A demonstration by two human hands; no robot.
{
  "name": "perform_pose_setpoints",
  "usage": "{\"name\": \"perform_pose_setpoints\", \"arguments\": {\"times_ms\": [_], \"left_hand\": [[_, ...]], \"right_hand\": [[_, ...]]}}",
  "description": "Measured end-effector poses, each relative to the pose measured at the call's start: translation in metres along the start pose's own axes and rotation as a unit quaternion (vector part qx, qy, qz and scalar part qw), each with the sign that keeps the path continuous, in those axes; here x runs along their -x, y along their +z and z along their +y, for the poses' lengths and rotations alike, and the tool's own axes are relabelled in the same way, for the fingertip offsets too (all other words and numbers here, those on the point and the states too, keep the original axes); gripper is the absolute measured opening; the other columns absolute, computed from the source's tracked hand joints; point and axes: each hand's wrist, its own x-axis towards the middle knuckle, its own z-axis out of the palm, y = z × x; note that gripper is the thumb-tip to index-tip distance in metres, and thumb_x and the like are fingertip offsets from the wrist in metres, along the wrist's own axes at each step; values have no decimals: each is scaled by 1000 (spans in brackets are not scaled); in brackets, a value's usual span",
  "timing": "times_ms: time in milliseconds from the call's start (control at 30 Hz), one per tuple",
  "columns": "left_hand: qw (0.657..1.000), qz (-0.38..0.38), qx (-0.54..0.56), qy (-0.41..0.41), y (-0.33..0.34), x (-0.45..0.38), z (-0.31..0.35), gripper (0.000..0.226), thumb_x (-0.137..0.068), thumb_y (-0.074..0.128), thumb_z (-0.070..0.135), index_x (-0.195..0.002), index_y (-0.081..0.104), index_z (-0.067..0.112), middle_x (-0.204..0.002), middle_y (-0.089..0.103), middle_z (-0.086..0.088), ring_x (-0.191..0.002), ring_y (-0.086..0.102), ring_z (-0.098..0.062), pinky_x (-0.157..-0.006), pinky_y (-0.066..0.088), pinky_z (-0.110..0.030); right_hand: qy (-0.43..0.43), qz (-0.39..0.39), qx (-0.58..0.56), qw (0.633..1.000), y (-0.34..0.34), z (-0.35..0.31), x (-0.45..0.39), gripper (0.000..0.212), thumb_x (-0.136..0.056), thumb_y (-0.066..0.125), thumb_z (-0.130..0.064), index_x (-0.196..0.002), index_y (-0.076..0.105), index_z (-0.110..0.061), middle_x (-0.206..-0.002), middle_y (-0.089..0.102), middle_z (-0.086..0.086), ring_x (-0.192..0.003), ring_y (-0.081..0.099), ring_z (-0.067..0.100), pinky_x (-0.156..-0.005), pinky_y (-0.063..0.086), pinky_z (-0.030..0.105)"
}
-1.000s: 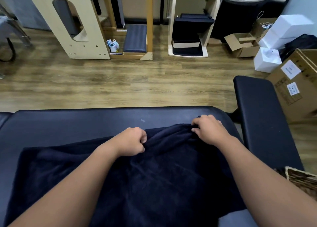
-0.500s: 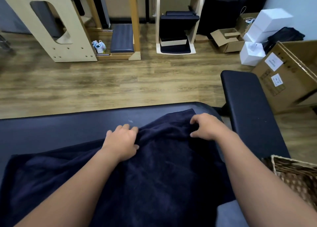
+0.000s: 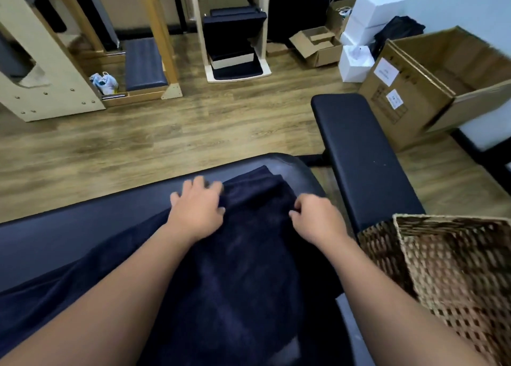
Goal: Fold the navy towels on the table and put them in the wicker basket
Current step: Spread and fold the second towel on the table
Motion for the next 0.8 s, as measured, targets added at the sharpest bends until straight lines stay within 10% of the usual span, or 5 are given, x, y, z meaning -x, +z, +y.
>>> {"name": "perform_pose_setpoints", "arguments": {"times_ms": [267,467,600,800], "left_hand": [[989,-78,34,120,17,-31,66,72,-100,54,37,-151,6,53,-157,29,-1,-141,27,-33,-106,28,-66],[995,41,71,60,8,-63,92,14,-97,57,23,-109,60,18,-110,56,-7,-116,48,-33,-86,35,-47],[977,-45,169,126,4,-66,100,27,-93,60,41,-112,66,22,-108,67,0,-108,58,-27,-95,47,-44],[990,-74,-42,114,19,-61,111,67,-95,46,17,-153,22,41,-148,35,-11,-135,33,-35,-102,34,-59]], "right_hand": [[67,64,9,996,31,58,94,32,-91,61,-53,-109,63,-27,-104,67,-4,-103,59,27,-83,48,45],[3,243,-161,956,39,87,126,14,-88,68,-29,-85,60,-18,-74,61,-2,-71,60,26,-68,48,41],[83,105,-191,973,33,119,149,15,-90,72,-35,-96,66,-23,-76,55,-11,-88,62,21,-82,49,39],[126,36,-103,986,37,116,157,28,-95,59,-51,-116,61,-32,-92,60,-12,-109,53,21,-90,37,39]]}}
